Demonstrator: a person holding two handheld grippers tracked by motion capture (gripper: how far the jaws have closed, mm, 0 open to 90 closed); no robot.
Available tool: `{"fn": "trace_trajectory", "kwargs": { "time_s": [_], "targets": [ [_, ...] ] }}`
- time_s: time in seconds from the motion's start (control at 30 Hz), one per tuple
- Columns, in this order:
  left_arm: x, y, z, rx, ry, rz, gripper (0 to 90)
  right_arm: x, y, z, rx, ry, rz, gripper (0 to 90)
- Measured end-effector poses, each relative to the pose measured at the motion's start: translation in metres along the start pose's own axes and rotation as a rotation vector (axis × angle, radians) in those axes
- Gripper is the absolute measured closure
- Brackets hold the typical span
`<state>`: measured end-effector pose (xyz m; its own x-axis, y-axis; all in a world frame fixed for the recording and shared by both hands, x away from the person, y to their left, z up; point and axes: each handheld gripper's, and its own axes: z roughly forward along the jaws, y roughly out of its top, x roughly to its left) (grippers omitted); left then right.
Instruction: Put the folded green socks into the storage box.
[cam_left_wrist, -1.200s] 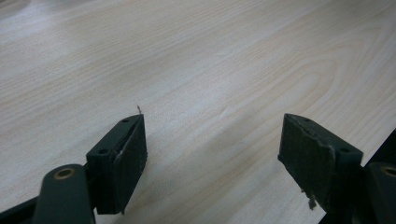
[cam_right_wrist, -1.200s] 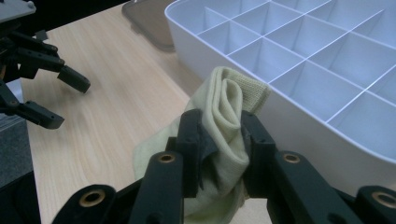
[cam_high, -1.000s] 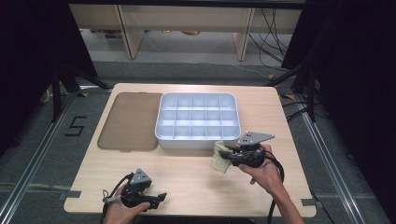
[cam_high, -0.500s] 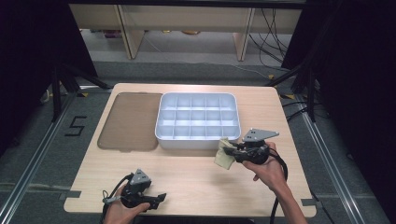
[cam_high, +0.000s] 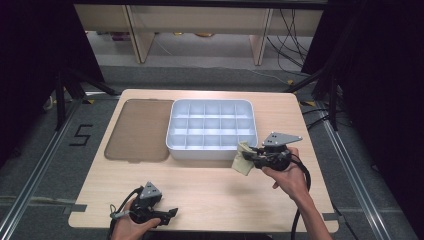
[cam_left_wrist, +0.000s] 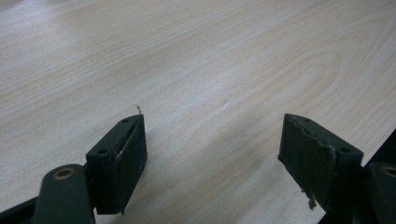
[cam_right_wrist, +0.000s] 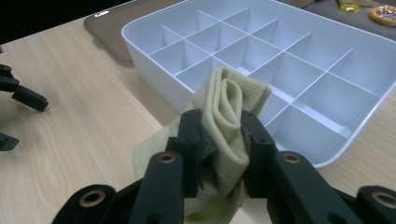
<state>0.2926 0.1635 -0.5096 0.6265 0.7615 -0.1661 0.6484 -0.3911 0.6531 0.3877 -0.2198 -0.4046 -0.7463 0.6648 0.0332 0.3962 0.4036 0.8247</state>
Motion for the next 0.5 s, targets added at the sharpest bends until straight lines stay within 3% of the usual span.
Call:
{"fn": "trace_trajectory", "kwargs": {
  "time_s": [0.3,0.4,0.47,0.5],
  "targets": [
    [0.000,0.000,0.001,0.006,0.005,-0.005,23.0,-0.007,0.008,-0.005,0.006,-0.050,-0.002,73.0],
    [0.000,0.000,0.002,0.008,0.004,-0.004,22.9,-0.010,0.012,-0.005,0.002,-0.063,-0.028,73.0],
    [-0.001,0.000,0.002,0.006,0.007,-0.003,22.9,-0.009,0.012,-0.004,0.000,-0.072,-0.009,73.0],
    [-0.001,0.000,0.002,0.005,0.007,-0.003,22.9,-0.011,0.014,-0.004,0.004,-0.073,-0.028,73.0]
  ]
}}
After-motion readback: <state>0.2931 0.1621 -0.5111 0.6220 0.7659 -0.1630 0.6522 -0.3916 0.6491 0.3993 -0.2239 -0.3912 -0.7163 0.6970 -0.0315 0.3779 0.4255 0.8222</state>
